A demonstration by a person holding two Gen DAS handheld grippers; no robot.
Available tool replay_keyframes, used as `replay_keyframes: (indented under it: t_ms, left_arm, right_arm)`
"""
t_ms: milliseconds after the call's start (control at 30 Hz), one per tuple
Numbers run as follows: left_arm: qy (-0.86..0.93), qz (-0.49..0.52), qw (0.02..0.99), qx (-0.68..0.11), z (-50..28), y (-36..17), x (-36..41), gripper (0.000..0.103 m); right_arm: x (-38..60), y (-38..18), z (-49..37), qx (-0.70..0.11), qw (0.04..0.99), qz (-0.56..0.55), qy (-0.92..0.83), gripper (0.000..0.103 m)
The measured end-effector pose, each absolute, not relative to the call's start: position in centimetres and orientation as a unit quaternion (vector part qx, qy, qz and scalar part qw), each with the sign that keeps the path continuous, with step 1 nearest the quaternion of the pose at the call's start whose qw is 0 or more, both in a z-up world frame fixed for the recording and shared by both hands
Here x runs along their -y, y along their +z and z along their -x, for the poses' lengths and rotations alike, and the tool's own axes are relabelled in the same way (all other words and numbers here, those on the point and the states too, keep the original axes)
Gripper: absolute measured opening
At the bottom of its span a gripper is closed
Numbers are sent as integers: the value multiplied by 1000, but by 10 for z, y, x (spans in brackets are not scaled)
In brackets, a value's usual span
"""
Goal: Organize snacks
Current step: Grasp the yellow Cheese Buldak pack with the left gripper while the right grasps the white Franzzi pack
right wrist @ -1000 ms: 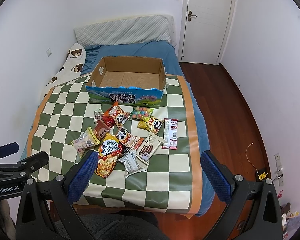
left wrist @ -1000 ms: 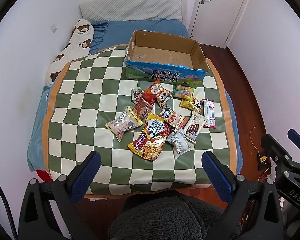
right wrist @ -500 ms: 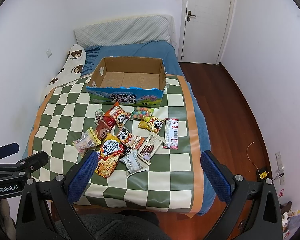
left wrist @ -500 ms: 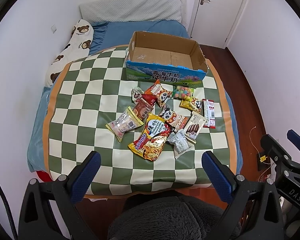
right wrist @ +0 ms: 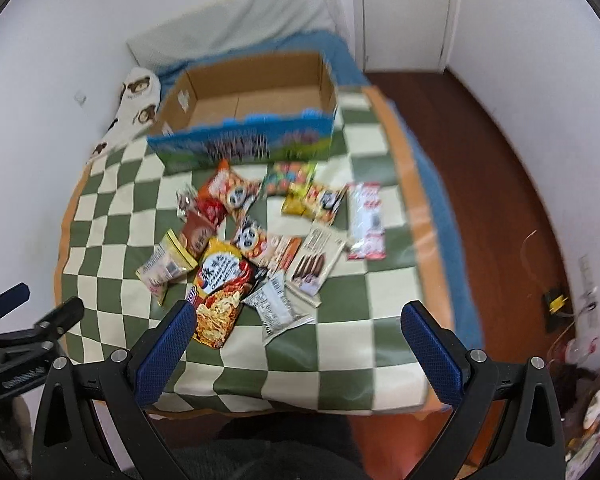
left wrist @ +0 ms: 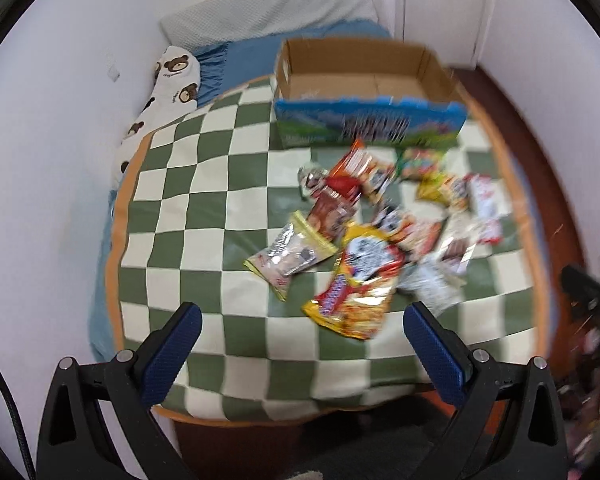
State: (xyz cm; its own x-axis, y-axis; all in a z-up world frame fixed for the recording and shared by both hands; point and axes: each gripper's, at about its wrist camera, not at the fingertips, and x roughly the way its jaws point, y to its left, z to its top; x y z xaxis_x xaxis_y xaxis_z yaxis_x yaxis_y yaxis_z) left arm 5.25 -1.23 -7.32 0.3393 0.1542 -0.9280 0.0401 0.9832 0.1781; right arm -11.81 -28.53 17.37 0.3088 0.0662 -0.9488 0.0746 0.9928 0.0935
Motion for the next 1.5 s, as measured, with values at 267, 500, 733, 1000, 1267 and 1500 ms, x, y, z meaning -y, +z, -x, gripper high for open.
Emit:
replay_keyframes:
  t_ms: [267, 500, 733, 1000, 1267, 1500]
  left_arm:
    - [-45, -160, 737, -655, -106, -211, 38, 103]
    - [-96, -202, 674, -705, -141, -307, 67, 103]
    - [-91, -134, 687, -708, -142, -314, 57, 79]
    - [31, 33, 684, -728, -125, -311, -9, 78]
    - [-44, 0, 655, -754, -124, -332, -25, 85]
    - [-21, 36, 669, -742, -136, -325, -36, 79]
  right_arm:
    - [313, 44, 73, -658, 747, -96, -19, 101]
    - [332, -20, 42, -685, 710, -156, -43, 96]
    - [322, -64, 5, -699, 694, -162, -61, 85]
    - [294, -113, -24, -729, 672, -121, -57, 61]
    - [275, -124, -9, -785, 615, 42, 58, 61]
    - [280, -131, 5, -795, 603, 43, 53, 66]
